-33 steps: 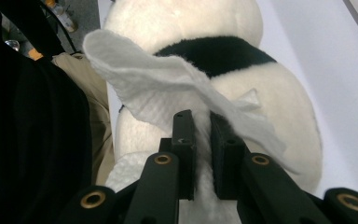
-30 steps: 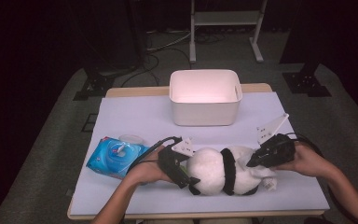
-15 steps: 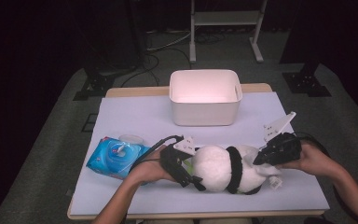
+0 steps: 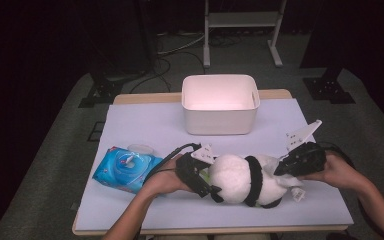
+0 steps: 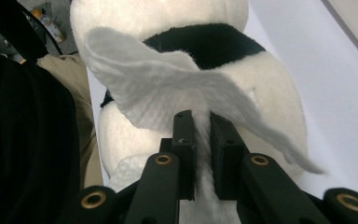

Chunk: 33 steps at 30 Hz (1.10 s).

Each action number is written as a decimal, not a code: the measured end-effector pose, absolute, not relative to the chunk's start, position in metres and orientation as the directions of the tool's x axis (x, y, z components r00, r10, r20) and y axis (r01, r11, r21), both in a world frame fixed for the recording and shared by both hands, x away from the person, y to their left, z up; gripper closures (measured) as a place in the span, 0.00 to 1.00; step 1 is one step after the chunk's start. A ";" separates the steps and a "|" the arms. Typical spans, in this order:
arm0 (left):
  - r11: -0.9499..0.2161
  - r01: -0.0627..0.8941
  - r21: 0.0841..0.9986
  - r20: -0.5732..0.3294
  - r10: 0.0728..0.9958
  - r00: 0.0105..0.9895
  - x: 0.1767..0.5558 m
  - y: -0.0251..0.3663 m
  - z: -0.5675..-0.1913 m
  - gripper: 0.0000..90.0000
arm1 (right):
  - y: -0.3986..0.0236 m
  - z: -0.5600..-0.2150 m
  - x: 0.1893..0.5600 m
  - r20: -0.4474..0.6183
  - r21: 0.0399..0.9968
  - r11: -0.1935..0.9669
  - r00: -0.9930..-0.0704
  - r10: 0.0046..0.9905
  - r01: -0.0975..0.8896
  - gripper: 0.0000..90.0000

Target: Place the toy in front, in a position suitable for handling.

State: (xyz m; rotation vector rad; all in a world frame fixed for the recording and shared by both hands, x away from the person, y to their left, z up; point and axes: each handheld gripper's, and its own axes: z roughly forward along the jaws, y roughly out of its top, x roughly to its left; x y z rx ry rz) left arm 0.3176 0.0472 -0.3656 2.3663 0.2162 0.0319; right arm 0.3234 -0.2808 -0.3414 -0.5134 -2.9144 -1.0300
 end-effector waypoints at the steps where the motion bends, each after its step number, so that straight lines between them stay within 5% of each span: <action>1: -0.715 0.138 0.686 -0.031 0.161 0.986 0.318 0.048 -0.364 0.20 | -0.280 -0.341 0.323 0.109 0.611 0.731 -0.947 0.302 0.304 0.90; 22: -0.709 0.132 0.693 -0.018 0.166 0.986 0.319 0.042 -0.354 0.20 | -0.260 -0.327 0.315 0.045 0.624 0.749 -0.967 0.250 0.222 0.90; 33: -0.691 0.131 0.711 -0.016 0.171 0.985 0.321 0.032 -0.344 0.20 | -0.224 -0.314 0.302 0.026 0.636 0.762 -0.990 0.135 0.120 0.90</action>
